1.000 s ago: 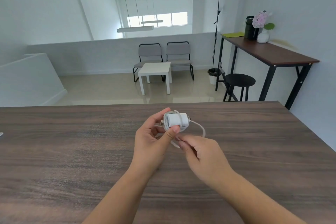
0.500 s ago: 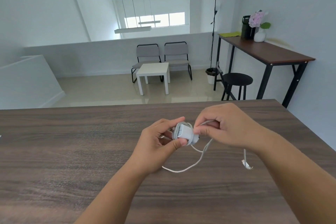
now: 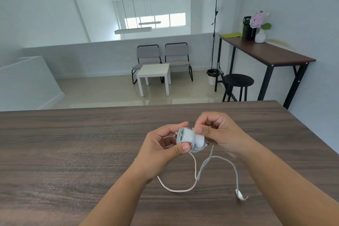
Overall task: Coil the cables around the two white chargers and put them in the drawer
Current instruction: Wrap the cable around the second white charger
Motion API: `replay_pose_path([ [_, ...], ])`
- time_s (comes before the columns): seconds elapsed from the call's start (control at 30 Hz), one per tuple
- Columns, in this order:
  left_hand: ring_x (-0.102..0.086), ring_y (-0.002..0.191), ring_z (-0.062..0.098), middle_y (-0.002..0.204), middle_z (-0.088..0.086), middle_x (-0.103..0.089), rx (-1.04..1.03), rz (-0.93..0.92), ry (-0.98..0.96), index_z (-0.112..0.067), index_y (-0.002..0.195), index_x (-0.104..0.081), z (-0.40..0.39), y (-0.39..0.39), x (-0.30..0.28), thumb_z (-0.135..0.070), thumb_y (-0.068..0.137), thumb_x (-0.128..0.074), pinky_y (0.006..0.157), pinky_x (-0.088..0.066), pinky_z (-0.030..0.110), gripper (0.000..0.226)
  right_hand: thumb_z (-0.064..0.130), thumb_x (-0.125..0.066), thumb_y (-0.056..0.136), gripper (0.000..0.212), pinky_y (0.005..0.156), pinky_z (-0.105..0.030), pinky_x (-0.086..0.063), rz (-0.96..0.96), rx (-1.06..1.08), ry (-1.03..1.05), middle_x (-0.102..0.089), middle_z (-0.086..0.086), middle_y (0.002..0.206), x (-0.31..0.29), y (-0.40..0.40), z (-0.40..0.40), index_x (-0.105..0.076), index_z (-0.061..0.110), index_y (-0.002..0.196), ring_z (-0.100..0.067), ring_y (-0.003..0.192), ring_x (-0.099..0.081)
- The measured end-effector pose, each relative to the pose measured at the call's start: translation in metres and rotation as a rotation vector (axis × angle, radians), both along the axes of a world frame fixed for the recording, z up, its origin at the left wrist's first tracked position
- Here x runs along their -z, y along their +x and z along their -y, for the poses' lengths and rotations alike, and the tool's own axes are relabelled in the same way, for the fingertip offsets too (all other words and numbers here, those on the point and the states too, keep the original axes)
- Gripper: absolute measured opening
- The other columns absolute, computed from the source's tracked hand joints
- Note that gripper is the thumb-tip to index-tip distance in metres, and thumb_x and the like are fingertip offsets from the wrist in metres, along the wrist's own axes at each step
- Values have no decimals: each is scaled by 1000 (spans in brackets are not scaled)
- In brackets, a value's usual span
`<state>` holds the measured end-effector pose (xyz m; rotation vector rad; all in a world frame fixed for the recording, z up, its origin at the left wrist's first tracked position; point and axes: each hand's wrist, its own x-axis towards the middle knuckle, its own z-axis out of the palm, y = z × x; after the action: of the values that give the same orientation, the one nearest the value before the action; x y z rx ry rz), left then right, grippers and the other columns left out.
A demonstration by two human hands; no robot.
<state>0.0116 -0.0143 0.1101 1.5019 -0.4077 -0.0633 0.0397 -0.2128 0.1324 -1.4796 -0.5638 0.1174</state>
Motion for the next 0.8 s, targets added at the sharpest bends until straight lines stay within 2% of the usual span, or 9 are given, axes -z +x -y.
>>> replay_pose_path([
  [0.1, -63, 95, 23, 102, 4, -72, 44, -31, -80, -25, 109, -73, -1, -1, 3, -22, 65, -84, 84, -58, 41, 46, 33, -79, 73, 24, 47, -21, -31, -110, -23, -23, -56, -1, 59, 4, 3, 0, -65, 14, 69, -12, 51, -42],
  [0.17, -67, 91, 19, 100, 4, -72, 74, -80, -155, -24, 108, -73, 2, -4, 4, -29, 61, -90, 74, -58, 30, 51, 45, -83, 62, 36, 50, -24, -32, -180, -49, 7, -56, -3, 61, 7, 4, -1, -65, 16, 68, -13, 53, -44],
  [0.23, -69, 88, 16, 99, 2, -72, 73, -142, -235, -22, 108, -74, 5, -5, 7, -37, 55, -93, 68, -57, 25, 58, 46, -84, 62, 37, 48, -22, -35, -210, -49, 67, -56, 0, 59, 11, 3, -4, -64, 16, 68, -10, 50, -46],
  [0.4, -70, 88, 19, 104, 7, -71, 97, -238, -410, -15, 109, -74, 7, -4, 14, -31, 51, -96, 62, -59, 24, 64, 36, -81, 66, 29, 50, -19, -42, -249, 82, 226, -58, -1, 61, 26, 0, -13, -63, 14, 68, -10, 54, -49],
  [0.5, -71, 86, 19, 107, 12, -71, 79, -294, -541, -10, 113, -71, 10, -2, 15, -28, 51, -96, 64, -60, 24, 69, 14, -68, 83, 9, 57, -18, -44, -63, 265, 108, -66, 2, 67, 33, 2, -16, -70, 15, 75, -8, 61, -54],
  [0.57, -72, 84, 17, 110, 14, -70, 23, -308, -632, -5, 119, -65, 14, 1, 12, -25, 58, -93, 65, -60, 23, 70, 6, -63, 88, 18, 67, -16, -48, 97, 402, -117, -72, 10, 77, 38, 0, -18, -74, 21, 86, -3, 69, -62],
  [0.67, -71, 74, 14, 102, 13, -71, -112, -309, -677, -4, 116, -64, 21, 6, 8, -13, 72, -72, 63, -60, 21, 46, 10, -62, 90, 22, 79, -11, -47, 328, 510, -379, -73, 17, 94, 48, -10, -26, -73, 24, 103, 4, 87, -65],
  [0.73, -69, 73, 13, 100, 11, -70, -191, -286, -670, -6, 114, -64, 23, 10, 9, -10, 73, -68, 64, -59, 20, 42, 19, -60, 90, 20, 75, -12, -48, 441, 498, -462, -73, 15, 92, 53, -17, -31, -73, 23, 104, 2, 84, -65],
  [0.8, -68, 74, 12, 102, 9, -68, -278, -262, -615, -7, 115, -63, 23, 13, 12, -11, 72, -69, 65, -59, 20, 44, 25, -56, 88, 18, 67, -21, -49, 524, 485, -593, -71, 11, 80, 52, -22, -32, -72, 22, 97, -4, 74, -63],
])
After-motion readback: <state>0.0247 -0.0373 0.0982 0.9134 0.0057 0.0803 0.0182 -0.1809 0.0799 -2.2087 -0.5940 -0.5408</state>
